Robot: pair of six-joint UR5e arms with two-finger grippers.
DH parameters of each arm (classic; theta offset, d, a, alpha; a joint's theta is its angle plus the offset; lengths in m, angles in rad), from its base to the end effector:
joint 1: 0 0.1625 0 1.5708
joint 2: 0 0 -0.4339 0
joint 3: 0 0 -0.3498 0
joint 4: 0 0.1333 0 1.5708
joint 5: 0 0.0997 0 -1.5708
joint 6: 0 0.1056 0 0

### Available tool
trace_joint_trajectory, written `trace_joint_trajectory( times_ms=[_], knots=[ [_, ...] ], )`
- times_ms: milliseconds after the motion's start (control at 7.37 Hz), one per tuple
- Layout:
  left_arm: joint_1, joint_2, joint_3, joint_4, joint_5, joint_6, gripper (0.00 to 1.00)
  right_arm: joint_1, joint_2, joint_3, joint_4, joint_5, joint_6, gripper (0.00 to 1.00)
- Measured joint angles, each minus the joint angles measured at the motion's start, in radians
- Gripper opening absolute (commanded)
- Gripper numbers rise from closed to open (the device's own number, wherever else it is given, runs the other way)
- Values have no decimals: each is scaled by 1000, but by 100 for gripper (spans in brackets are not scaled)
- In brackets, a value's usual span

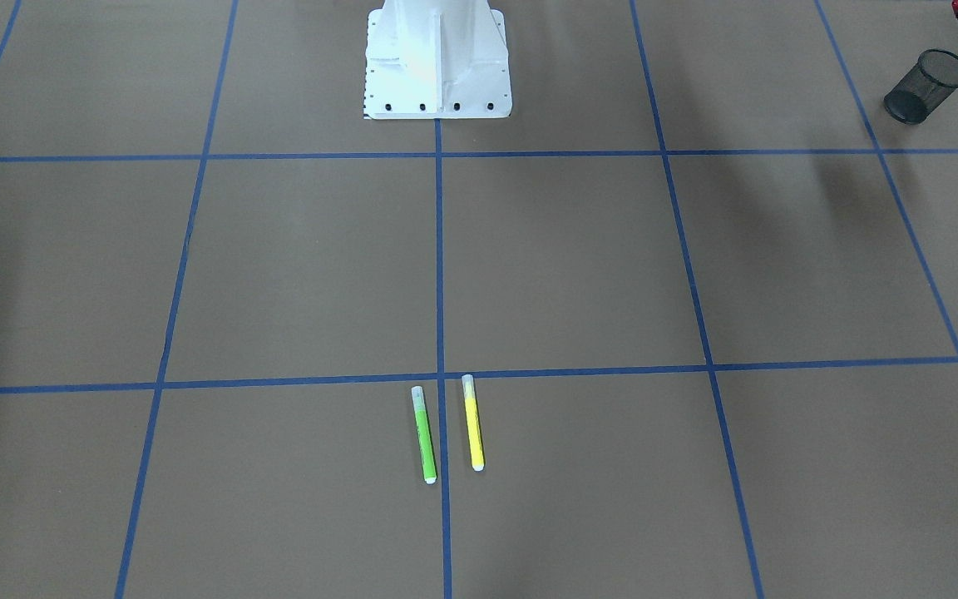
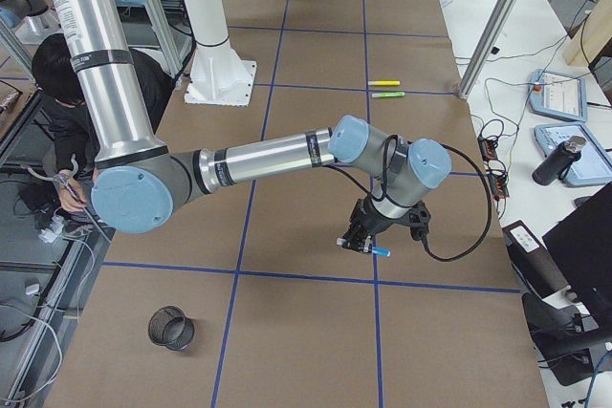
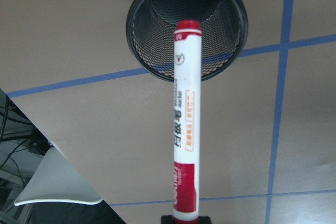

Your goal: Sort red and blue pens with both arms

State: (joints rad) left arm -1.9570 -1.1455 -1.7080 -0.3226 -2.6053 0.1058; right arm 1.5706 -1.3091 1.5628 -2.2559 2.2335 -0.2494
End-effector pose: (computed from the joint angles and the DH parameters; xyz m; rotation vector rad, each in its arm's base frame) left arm -0.0793 -0.0821 0.7586 -1.1711 1.1544 -1.0032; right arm 0.0682 -0.5066 0.6111 -0.3310 -0.6985 -0.0941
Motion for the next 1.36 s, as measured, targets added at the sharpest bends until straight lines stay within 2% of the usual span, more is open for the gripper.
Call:
trace_joint_trajectory(
  times_ms=[407,950,1085,1221,1357],
  knots=[
    [0,3,54,2,-7,51,0,7,-1,0,-1,0,-4,0],
    [0,5,66,8,-16,68,0,16,-3,2,-1,-1,-4,0],
    [0,6,67,8,-18,70,4,17,-3,2,-1,-1,-4,0],
    [0,8,68,10,-21,73,93,18,-3,2,-2,-1,-4,0],
    [0,9,71,19,-33,74,100,18,-4,1,-2,0,-4,0]
  ],
)
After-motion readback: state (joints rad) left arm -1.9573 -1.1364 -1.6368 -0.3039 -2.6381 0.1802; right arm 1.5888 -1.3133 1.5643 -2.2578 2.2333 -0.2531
